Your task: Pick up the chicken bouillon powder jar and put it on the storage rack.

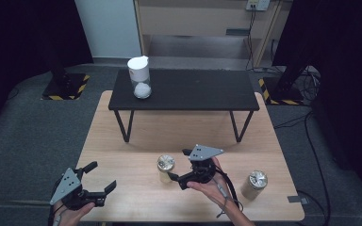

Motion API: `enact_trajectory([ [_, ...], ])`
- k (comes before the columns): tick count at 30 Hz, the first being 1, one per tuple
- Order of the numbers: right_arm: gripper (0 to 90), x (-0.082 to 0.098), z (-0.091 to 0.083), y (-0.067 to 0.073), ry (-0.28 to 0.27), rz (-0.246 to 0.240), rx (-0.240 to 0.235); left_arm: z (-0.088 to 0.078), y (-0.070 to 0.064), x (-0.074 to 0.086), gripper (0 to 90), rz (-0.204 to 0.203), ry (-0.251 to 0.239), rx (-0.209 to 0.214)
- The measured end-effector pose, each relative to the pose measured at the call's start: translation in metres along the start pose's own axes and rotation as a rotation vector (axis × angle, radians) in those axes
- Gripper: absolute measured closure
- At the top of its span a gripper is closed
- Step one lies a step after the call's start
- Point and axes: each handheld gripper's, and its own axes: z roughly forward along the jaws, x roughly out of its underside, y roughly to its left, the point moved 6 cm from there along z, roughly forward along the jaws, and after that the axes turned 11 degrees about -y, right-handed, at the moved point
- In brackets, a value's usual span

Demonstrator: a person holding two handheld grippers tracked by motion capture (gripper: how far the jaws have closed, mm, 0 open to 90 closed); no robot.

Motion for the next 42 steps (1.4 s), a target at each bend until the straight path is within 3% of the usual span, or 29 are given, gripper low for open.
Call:
enact_trajectory([
  [15,7.8,0.014,0.032,0.000,0.032,0.012,0.009,0.000,0.000,0.000,1.7,0.001,0.001,0.001],
  [23,14.0,0.018,0.046,0.001,0.054,-0.019,0.018,0.000,0.000,0.000,1.7,-0.001,-0.002,0.003],
  [28,21.9,0.021,0.049,0.002,0.054,-0.043,0.025,0.000,0.000,0.000,1.8,0.000,0.000,0.002],
  [31,23.4,0.024,0.052,0.000,0.058,-0.043,0.018,0.000,0.000,0.000,1.8,-0.001,-0.001,0.001],
  [36,33.1,0.027,0.054,-0.001,0.033,-0.043,0.011,0.000,0.000,0.000,1.8,-0.002,-0.001,0.000],
  [42,35.1,0.027,0.054,0.003,0.025,-0.077,0.018,0.000,0.001,0.001,1.9,-0.004,0.002,0.002],
])
